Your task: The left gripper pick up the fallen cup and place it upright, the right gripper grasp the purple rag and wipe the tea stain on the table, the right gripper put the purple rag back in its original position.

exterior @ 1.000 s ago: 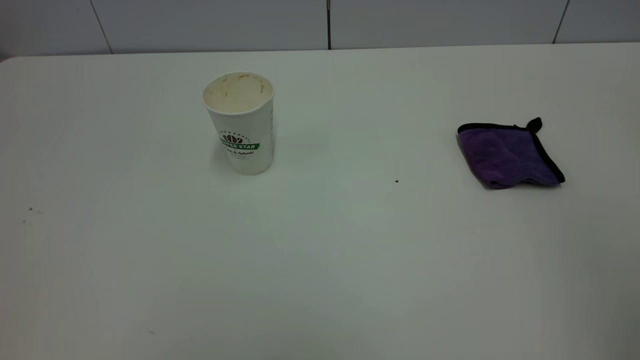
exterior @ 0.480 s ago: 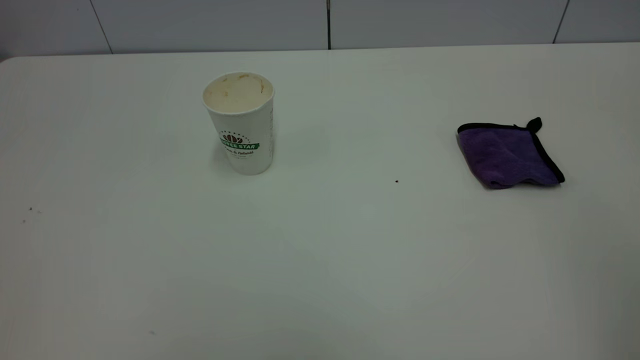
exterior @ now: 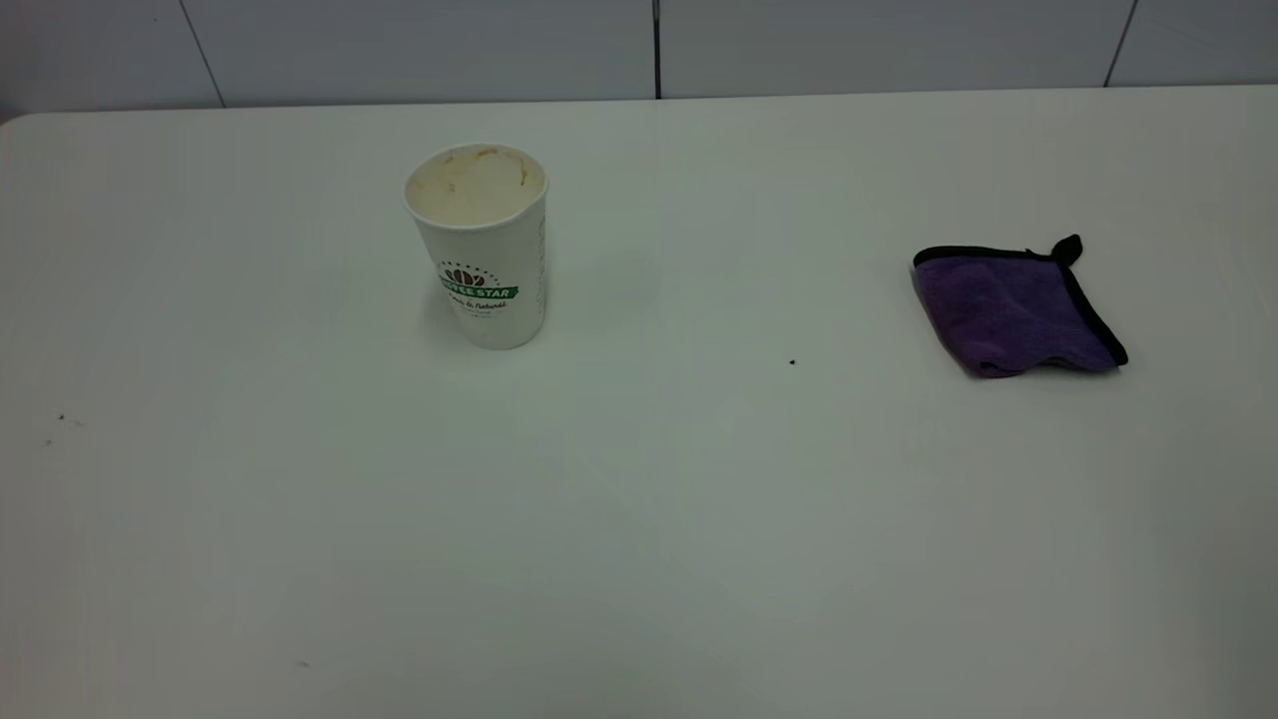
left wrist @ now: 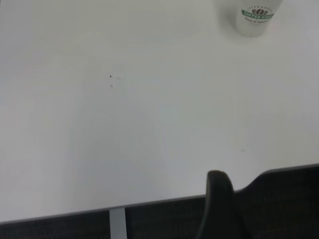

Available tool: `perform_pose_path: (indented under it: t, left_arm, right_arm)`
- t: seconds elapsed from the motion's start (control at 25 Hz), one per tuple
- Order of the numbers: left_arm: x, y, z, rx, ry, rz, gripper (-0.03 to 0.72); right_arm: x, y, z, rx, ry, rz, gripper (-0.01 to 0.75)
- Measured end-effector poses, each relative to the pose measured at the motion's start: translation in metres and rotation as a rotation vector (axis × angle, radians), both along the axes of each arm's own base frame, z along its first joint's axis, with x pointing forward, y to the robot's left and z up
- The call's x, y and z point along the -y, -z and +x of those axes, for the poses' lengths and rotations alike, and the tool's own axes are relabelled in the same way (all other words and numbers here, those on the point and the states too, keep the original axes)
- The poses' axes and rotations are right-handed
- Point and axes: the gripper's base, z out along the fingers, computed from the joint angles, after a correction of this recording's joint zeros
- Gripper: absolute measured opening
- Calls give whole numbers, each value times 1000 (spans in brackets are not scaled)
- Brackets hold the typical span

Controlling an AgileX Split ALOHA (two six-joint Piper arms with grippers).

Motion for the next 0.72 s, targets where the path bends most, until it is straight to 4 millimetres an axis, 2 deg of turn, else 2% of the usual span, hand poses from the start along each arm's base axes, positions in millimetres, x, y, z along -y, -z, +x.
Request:
perform_pose_path:
  t: [0.16,0.72]
  left_arm:
    - [0,0,0,0,0,0,513]
    - [0,0,0,0,0,0,513]
  right_arm:
    - [-1,0,-10,69,39,-5,488]
    - [-1,0,-11,69,8,-3,486]
